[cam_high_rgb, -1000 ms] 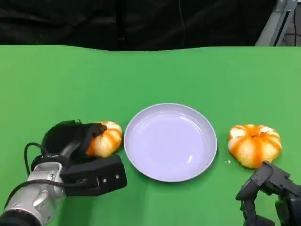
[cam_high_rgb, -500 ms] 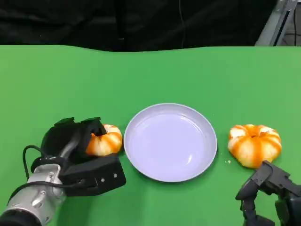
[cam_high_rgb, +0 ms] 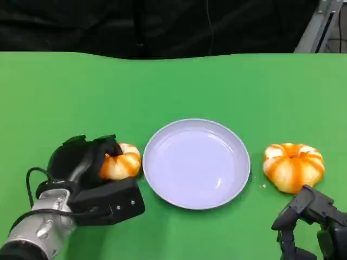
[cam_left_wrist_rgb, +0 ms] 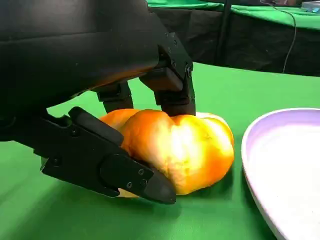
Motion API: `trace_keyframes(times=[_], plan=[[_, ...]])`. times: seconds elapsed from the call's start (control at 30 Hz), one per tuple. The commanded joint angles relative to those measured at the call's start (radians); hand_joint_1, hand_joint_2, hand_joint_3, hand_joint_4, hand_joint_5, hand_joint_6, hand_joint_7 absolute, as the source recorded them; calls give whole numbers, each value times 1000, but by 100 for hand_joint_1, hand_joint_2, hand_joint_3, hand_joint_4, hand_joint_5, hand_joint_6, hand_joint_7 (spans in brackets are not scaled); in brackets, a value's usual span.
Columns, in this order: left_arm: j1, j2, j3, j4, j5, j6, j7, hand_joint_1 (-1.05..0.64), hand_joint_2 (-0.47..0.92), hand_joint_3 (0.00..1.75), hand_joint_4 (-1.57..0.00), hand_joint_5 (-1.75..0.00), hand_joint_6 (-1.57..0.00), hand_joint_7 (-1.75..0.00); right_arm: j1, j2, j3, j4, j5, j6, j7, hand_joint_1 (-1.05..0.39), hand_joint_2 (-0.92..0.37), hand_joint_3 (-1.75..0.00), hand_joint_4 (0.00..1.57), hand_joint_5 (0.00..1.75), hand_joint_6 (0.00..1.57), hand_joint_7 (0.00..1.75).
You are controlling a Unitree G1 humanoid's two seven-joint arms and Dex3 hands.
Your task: Grasp the bread from the table and place it into the plate.
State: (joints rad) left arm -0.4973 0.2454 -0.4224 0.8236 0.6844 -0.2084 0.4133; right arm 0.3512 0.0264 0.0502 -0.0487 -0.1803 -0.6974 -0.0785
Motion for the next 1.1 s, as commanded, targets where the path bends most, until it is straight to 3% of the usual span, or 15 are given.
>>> trace_keyframes(times=[0.03, 0.13, 0.57, 0.9, 1.1], plan=[[-37, -24, 16, -294, 1, -52, 14, -3, 63, 80, -67, -175, -70, -162, 5, -3, -2, -18, 5, 20, -3, -13, -49, -124, 83, 175, 76, 151], [-22, -27, 20, -339, 5, -40, -8, -4, 59, 90, -68, -175, -70, -163, 8, -2, 0, -25, 5, 29, -3, -12, -50, -122, 83, 175, 76, 151], [5, -46, -5, -420, 4, -55, -76, -1, 57, 95, -64, -175, -66, -162, 7, -2, -3, -22, -5, 20, -10, -13, -51, -120, 84, 175, 76, 151], [6, -51, -6, -421, 9, -65, -80, 1, 56, 92, -64, -175, -66, -162, 4, -4, -4, -17, -3, 12, -8, -11, -51, -121, 83, 175, 75, 151], [-7, -69, -30, -343, 4, -108, -81, -3, 64, 80, -65, -174, -74, -149, 0, 3, 0, -10, -5, 4, -15, -12, -52, -119, 83, 175, 75, 151]])
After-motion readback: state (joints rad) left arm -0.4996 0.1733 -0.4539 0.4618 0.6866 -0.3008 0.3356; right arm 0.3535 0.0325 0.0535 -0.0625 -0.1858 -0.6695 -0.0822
